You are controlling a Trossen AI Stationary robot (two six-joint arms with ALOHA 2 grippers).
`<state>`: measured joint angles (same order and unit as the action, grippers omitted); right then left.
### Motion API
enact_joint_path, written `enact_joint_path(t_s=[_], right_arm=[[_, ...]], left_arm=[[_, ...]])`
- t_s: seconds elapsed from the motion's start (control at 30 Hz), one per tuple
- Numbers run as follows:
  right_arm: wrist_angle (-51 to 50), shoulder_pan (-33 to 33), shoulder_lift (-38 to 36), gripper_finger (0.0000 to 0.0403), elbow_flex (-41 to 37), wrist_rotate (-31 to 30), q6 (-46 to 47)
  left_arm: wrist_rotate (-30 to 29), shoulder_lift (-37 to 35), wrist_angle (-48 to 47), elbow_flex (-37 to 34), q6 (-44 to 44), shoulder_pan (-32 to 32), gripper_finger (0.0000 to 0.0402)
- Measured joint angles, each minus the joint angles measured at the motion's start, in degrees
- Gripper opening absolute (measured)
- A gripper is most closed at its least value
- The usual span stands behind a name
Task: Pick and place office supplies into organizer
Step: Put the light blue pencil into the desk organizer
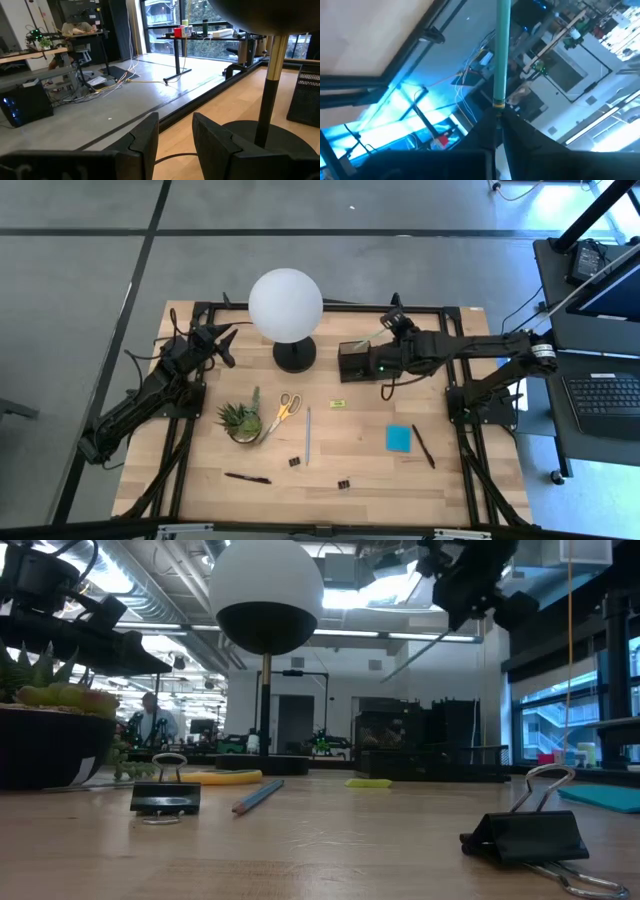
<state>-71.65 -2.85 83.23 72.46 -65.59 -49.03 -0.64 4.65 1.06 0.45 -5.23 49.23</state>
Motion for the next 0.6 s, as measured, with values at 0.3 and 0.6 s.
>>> enact_joint_path(t_s=[0.3,0.6], right_arm=[[10.6,-4.0,0.3,0.0024,-2.5,-3.8,-12.1],[14.9,-4.5,0.3,0.0024,-3.6,-1.1,-17.8]], left_arm=[[0.0,0.0,0.0,0.0,0.0,0.0,0.0114],[0.0,0.0,0.0,0.0,0.0,0.0,0.0114]])
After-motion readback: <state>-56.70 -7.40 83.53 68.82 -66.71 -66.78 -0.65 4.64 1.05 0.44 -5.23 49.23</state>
